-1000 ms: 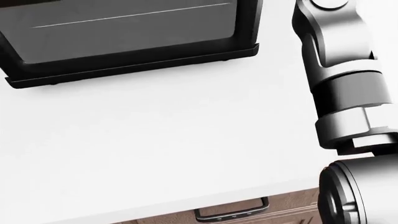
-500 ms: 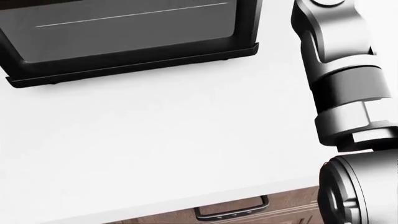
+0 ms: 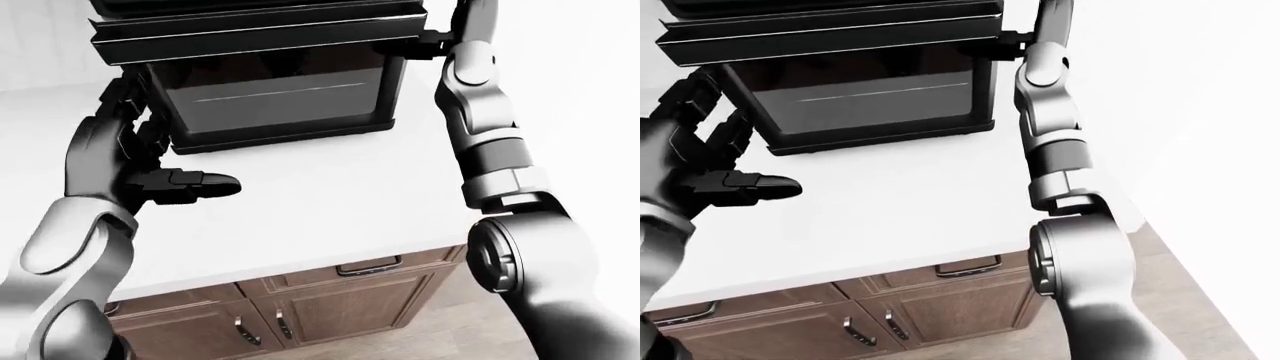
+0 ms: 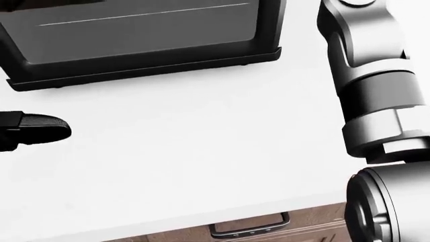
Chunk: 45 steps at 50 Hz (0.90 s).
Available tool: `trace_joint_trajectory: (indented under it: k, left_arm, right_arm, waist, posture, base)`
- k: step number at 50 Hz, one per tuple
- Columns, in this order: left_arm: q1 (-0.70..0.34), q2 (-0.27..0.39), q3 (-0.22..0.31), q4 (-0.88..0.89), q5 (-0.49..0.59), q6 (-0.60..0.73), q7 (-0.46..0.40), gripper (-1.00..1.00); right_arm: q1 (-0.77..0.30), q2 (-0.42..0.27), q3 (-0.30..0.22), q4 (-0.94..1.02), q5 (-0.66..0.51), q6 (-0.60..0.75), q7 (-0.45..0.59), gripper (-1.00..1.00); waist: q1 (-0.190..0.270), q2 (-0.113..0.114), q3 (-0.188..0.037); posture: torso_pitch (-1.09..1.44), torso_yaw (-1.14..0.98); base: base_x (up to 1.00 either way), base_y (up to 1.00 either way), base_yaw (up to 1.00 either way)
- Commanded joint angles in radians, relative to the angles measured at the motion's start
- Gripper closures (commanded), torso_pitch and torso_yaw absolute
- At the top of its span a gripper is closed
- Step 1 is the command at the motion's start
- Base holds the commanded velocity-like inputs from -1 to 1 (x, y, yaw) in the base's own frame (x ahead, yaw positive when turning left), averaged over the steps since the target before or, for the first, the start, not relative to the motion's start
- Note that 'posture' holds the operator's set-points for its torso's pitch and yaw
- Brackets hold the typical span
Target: Close the toaster oven door.
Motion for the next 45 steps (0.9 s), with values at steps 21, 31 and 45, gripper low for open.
trace_joint_trajectory:
  k: [21,31,45]
  left_arm:
    - [0.003,-0.105,-0.12,-0.09,-0.043,-0.027,0.034,-1.0]
    - [0.014,-0.148,-0.2,-0.061,0.048,-0.062,-0.029,-1.0]
    - [-0.078,-0.168,-0.223,0.005,0.142,-0.063,-0.104,-1.0]
  right_arm:
    - [-0.067,-0.002,0.004,-0.068,0.01,-0.058,0.0,-1.0]
    - [-0.072,0.001,0.005,-0.065,0.01,-0.057,0.002,-1.0]
    - [-0.075,0.003,0.006,-0.069,0.012,-0.054,-0.001,-1.0]
  waist:
    - [0.007,-0.011,-0.041]
    - [0.013,-0.019,-0.043]
    - [0.017,-0.028,-0.042]
  posture:
    - [0.0,0.0]
    - [0.0,0.0]
    - [0.0,0.0]
  base:
    - [0.0,0.0,0.0]
    - [0.0,0.0,0.0]
    - [0.0,0.0,0.0]
